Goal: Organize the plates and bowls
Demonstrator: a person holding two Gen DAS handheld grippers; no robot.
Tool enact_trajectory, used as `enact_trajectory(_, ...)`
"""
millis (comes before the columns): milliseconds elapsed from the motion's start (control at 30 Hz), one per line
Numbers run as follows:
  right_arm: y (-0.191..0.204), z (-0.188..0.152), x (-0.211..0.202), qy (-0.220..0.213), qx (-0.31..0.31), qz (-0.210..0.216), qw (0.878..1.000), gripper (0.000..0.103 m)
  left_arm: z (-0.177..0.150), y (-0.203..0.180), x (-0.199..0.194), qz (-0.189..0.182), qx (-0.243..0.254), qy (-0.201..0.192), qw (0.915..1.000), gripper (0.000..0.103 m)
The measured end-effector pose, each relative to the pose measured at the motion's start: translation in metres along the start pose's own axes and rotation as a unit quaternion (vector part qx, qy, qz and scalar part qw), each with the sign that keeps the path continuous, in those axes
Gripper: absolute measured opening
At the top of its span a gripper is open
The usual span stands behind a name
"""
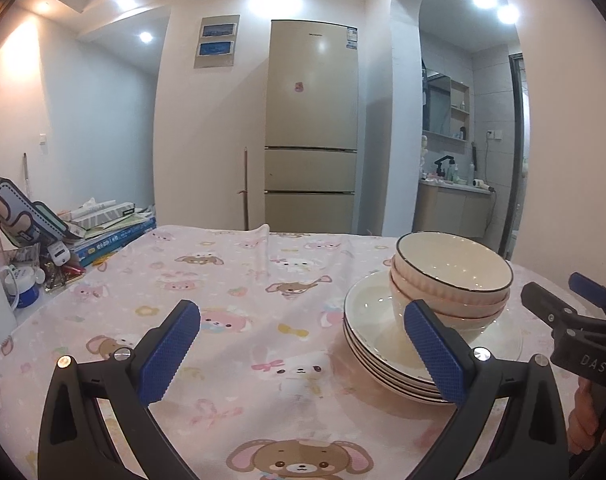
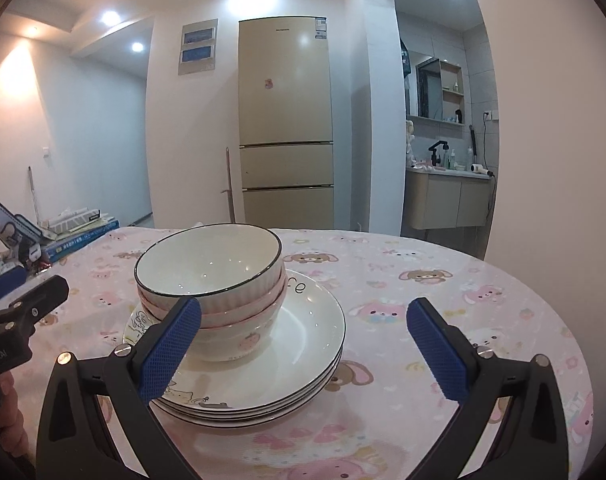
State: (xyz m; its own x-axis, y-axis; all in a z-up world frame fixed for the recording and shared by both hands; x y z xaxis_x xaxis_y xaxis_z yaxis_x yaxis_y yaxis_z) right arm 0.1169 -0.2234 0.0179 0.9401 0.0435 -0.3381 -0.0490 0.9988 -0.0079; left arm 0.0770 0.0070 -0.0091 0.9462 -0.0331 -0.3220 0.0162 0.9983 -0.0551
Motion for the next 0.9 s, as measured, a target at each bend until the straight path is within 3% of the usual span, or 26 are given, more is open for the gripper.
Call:
enact_trajectory(100,0.0039,-0.0009,-0.0025,-0.006,-0.008,0.005,1.000,0.103,0.0008,-0.0014,-0.0041,0.019,0.009,-0.011,0.9997,0.103)
enact_trajectory(900,0.0016,-0.0022,-0.0032,-0.002,0.003,-0.005,1.000,0.103,0.0025,0.0002,0.0002,0.016,0.012,-0.009,0.9998,0.103)
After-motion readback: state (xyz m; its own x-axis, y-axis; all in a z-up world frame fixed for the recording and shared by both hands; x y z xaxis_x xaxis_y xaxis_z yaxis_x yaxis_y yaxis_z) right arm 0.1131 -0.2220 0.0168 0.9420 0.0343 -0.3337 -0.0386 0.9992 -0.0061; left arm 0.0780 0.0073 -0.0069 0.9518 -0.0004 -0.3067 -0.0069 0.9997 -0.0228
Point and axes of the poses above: each gripper's, at about its wrist camera, not at the fingertips, and x roughly the way its jaws point, y to its left, z to its top, the point moved 7 cm from there along x, roughly the way its jaws point, and after that the axes turned 1 degree about y, right-handed, at the moved point
